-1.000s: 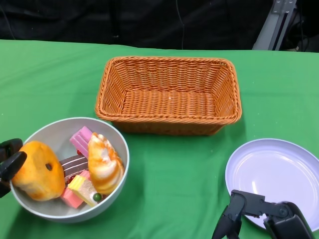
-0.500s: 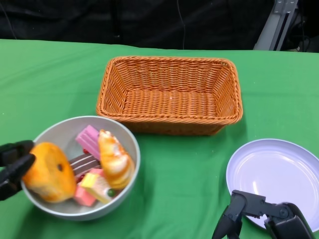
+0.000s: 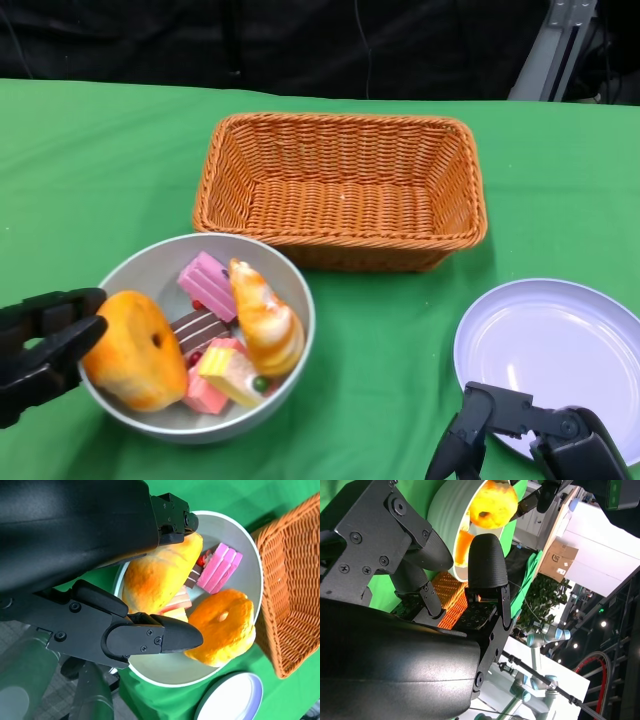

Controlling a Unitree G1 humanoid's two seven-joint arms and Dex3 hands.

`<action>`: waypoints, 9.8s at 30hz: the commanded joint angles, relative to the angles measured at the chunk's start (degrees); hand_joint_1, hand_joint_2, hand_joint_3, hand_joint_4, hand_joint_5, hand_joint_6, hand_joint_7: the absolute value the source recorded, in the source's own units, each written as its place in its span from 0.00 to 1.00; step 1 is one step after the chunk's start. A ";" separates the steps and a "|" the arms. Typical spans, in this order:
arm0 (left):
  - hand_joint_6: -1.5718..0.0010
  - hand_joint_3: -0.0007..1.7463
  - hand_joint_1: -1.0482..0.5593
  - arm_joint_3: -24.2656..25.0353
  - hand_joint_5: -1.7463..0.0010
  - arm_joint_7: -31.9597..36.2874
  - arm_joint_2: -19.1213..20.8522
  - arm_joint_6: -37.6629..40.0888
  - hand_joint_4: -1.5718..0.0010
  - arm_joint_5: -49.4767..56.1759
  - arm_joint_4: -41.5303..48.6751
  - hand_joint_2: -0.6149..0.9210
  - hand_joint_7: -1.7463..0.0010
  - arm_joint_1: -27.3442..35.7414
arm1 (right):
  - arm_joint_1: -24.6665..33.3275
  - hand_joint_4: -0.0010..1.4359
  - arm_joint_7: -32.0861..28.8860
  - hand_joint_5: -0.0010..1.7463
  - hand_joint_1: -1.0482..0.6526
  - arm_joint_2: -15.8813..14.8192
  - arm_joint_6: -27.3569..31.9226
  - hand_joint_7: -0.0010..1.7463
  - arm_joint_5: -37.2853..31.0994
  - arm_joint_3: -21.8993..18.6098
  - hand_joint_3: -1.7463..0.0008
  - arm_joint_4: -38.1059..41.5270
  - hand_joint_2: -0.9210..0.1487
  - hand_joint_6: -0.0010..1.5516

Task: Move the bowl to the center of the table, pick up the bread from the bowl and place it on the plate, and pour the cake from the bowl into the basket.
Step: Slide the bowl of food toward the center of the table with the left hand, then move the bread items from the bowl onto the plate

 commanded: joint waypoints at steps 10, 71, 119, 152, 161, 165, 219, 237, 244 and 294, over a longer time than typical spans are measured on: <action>1.00 0.28 0.21 -3.05 1.00 2.89 -3.62 2.54 1.00 -0.73 -6.07 1.00 1.00 -0.53 | -0.11 0.58 -0.04 0.98 0.61 -0.25 -0.64 0.79 -0.98 0.06 0.05 -0.58 0.68 0.52; 0.97 0.31 0.29 -8.20 0.97 15.23 -12.51 7.10 0.95 2.23 -17.44 1.00 0.99 0.04 | -1.28 0.34 -1.91 0.76 0.42 0.29 -1.25 0.58 -3.89 -1.86 0.59 -5.92 0.26 0.28; 0.82 0.29 0.31 -11.68 0.66 25.19 -21.90 -16.38 0.97 17.97 -18.35 1.00 0.98 10.09 | -17.53 0.00 -5.45 0.56 0.28 0.25 33.48 0.33 -40.69 6.81 0.95 -6.23 0.00 0.07; 0.82 0.28 0.30 -11.88 0.65 25.32 -22.44 -14.62 0.97 18.27 -17.18 1.00 0.99 7.93 | -24.78 0.11 -5.96 0.45 0.25 -5.24 35.68 0.14 -51.49 11.08 0.96 5.19 0.00 0.23; 0.83 0.28 0.31 -11.55 0.66 24.41 -22.01 -14.26 0.99 18.37 -17.42 1.00 1.00 7.83 | -28.13 0.30 -9.07 0.32 0.32 -4.68 34.41 0.06 -51.01 13.21 0.99 11.44 0.01 0.38; 0.83 0.28 0.31 -11.37 0.65 24.39 -22.13 -14.01 0.98 18.17 -17.13 1.00 1.00 7.59 | -30.36 0.52 -14.02 0.36 0.43 -4.96 31.82 0.09 -49.17 13.42 0.94 16.00 0.00 0.56; 0.82 0.28 0.30 -10.67 0.64 23.51 -20.90 -15.72 0.98 16.96 -15.80 1.00 1.00 7.68 | -32.99 0.73 -38.75 1.00 0.54 -8.36 8.61 1.00 -39.80 4.46 0.08 10.65 0.75 0.52; 0.82 0.28 0.30 -10.10 0.64 22.32 -20.34 -15.67 0.99 16.13 -15.68 1.00 1.00 7.30 | -25.90 0.72 -35.55 1.00 0.54 -11.00 11.66 1.00 -39.10 -5.63 0.05 4.70 0.71 0.51; 0.82 0.28 0.29 -10.13 0.64 22.45 -20.27 -15.70 0.98 16.41 -15.89 1.00 1.00 7.33 | -22.80 0.72 -32.18 1.00 0.52 -13.45 13.37 0.97 -38.97 -9.39 0.03 2.57 0.74 0.52; 0.81 0.27 0.30 -9.92 0.60 22.38 -20.72 -14.18 0.99 15.39 -18.09 1.00 0.99 7.83 | -33.12 0.15 35.12 0.00 0.12 -25.33 45.48 0.00 -42.47 0.50 0.83 4.25 0.00 0.15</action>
